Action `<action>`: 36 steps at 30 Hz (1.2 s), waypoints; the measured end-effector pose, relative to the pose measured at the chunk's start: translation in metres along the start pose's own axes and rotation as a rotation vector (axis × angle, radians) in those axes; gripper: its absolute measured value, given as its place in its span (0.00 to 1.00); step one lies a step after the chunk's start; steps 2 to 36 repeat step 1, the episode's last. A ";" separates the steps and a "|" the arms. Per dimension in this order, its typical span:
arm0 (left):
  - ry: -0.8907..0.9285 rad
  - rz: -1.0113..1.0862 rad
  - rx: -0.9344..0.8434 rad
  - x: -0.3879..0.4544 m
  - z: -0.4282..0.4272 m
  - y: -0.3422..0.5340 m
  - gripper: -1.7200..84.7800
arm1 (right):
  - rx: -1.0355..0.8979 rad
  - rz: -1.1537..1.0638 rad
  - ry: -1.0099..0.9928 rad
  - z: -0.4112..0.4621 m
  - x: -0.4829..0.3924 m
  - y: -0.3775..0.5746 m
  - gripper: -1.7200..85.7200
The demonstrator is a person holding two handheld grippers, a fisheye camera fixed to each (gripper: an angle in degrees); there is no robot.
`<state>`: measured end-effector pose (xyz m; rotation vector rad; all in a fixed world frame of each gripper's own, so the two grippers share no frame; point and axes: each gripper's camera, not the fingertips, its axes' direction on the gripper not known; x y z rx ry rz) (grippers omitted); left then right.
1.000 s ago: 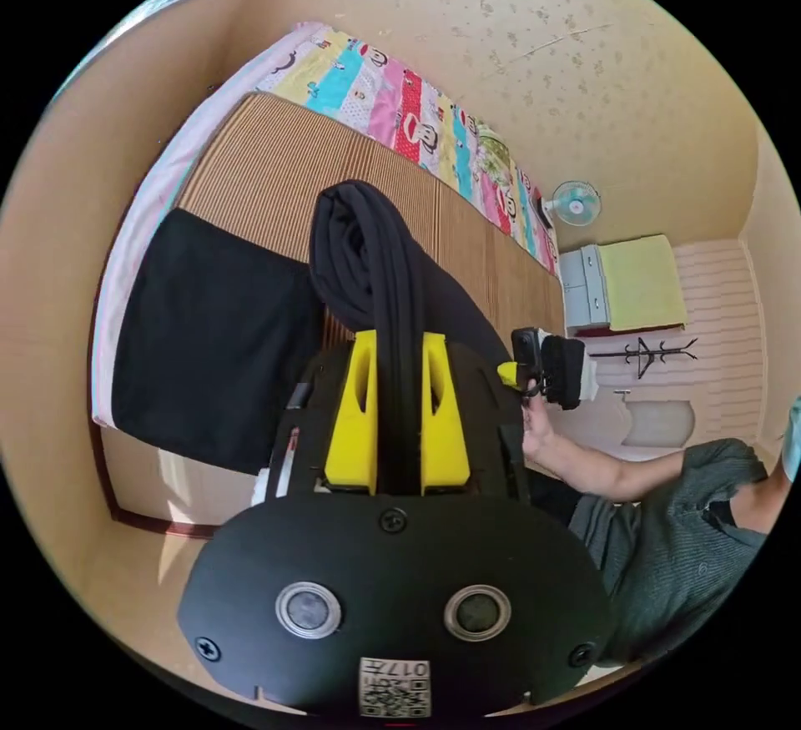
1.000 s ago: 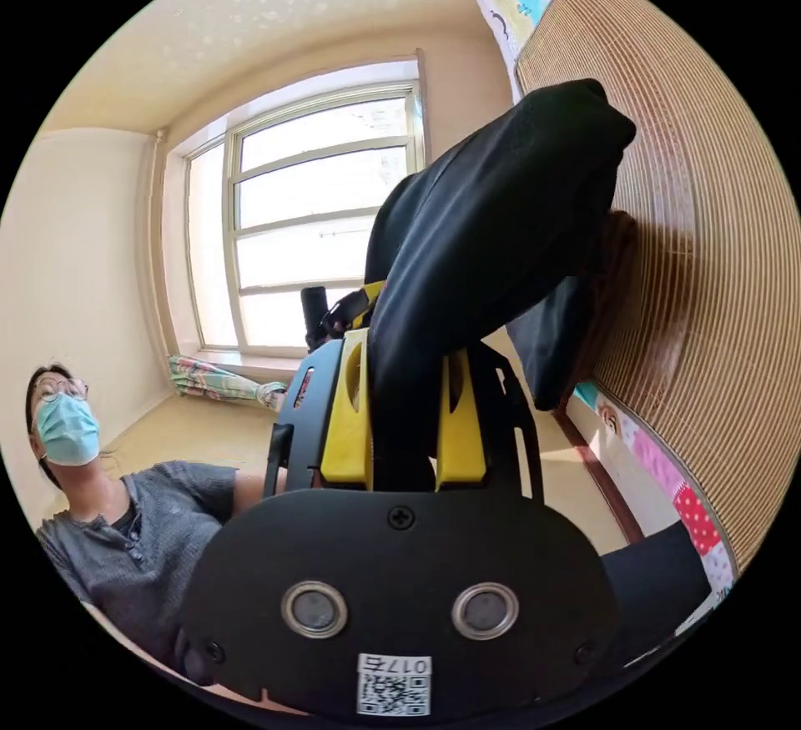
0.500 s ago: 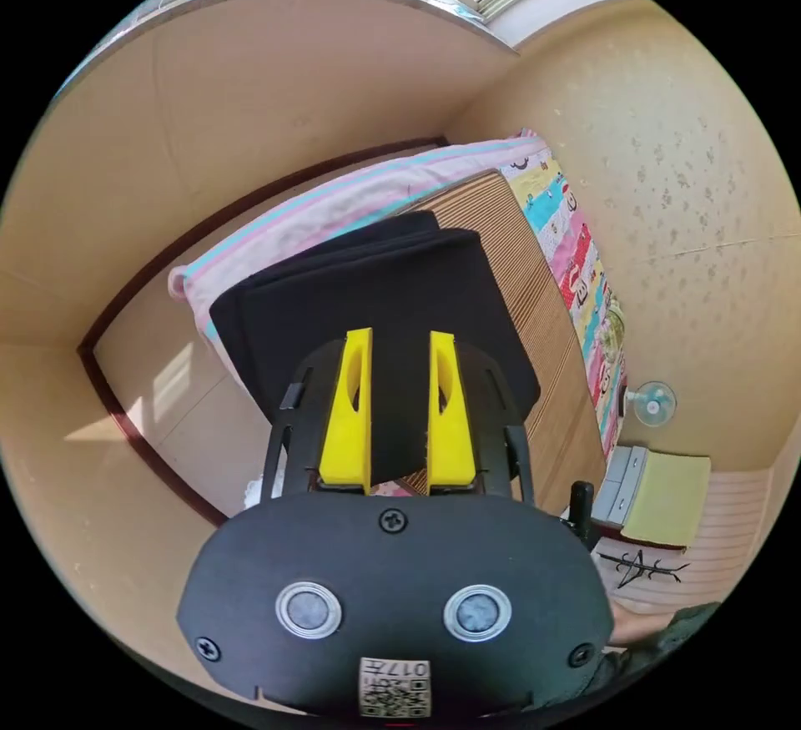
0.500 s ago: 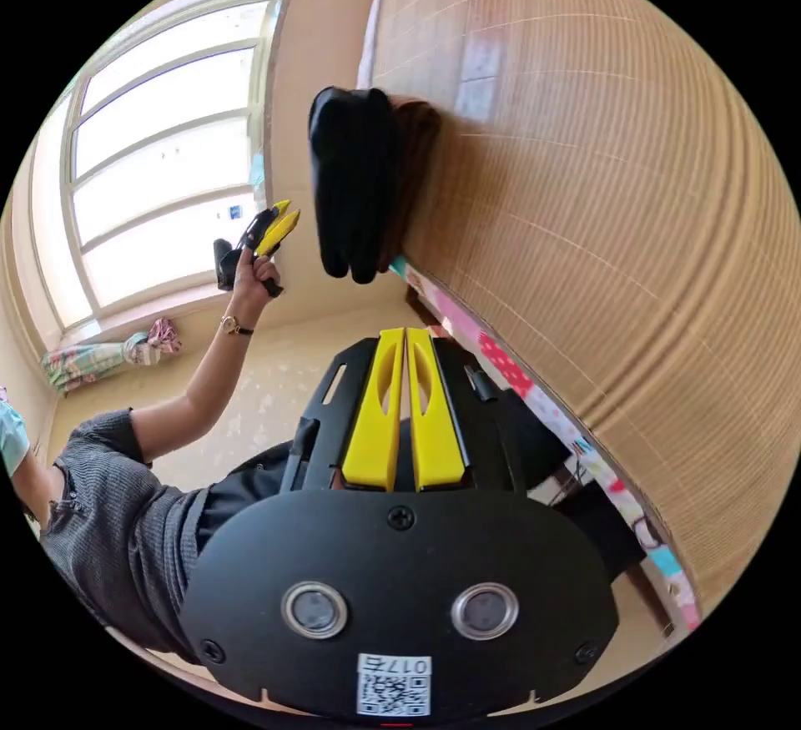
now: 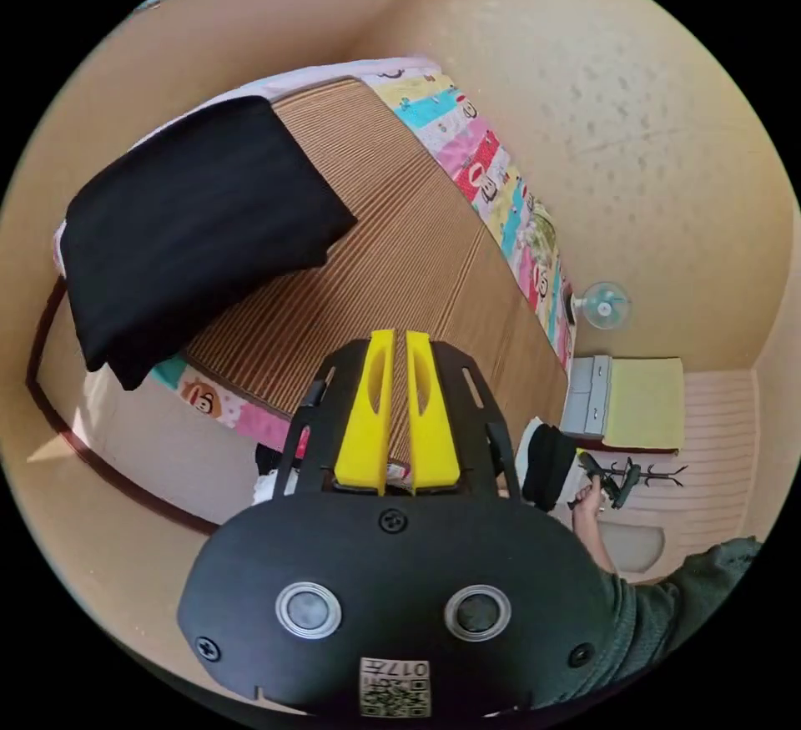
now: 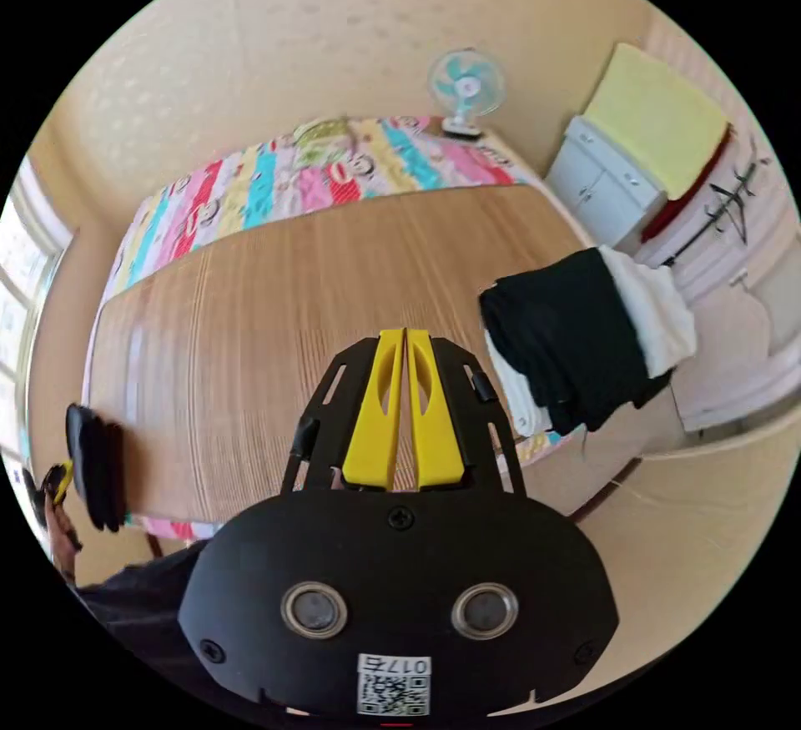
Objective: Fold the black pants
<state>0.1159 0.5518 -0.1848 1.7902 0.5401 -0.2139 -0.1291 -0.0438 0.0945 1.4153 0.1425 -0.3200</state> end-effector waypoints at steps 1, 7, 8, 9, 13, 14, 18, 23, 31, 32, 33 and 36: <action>0.028 0.004 -0.027 0.013 0.011 0.002 0.02 | -0.022 0.058 -0.061 0.004 0.022 -0.003 0.03; 0.028 0.004 -0.027 0.013 0.011 0.002 0.02 | -0.022 0.058 -0.061 0.004 0.022 -0.003 0.03; 0.028 0.004 -0.027 0.013 0.011 0.002 0.02 | -0.022 0.058 -0.061 0.004 0.022 -0.003 0.03; 0.028 0.004 -0.027 0.013 0.011 0.002 0.02 | -0.022 0.058 -0.061 0.004 0.022 -0.003 0.03; 0.028 0.004 -0.027 0.013 0.011 0.002 0.02 | -0.022 0.058 -0.061 0.004 0.022 -0.003 0.03; 0.028 0.004 -0.027 0.013 0.011 0.002 0.02 | -0.022 0.058 -0.061 0.004 0.022 -0.003 0.03; 0.028 0.004 -0.027 0.013 0.011 0.002 0.02 | -0.022 0.058 -0.061 0.004 0.022 -0.003 0.03; 0.028 0.004 -0.027 0.013 0.011 0.002 0.02 | -0.022 0.058 -0.061 0.004 0.022 -0.003 0.03; 0.028 0.004 -0.027 0.013 0.011 0.002 0.02 | -0.022 0.058 -0.061 0.004 0.022 -0.003 0.03; 0.028 0.004 -0.027 0.013 0.011 0.002 0.02 | -0.022 0.058 -0.061 0.004 0.022 -0.003 0.03; 0.028 0.004 -0.027 0.013 0.011 0.002 0.02 | -0.022 0.058 -0.061 0.004 0.022 -0.003 0.03; 0.028 0.004 -0.027 0.013 0.011 0.002 0.02 | -0.022 0.058 -0.061 0.004 0.022 -0.003 0.03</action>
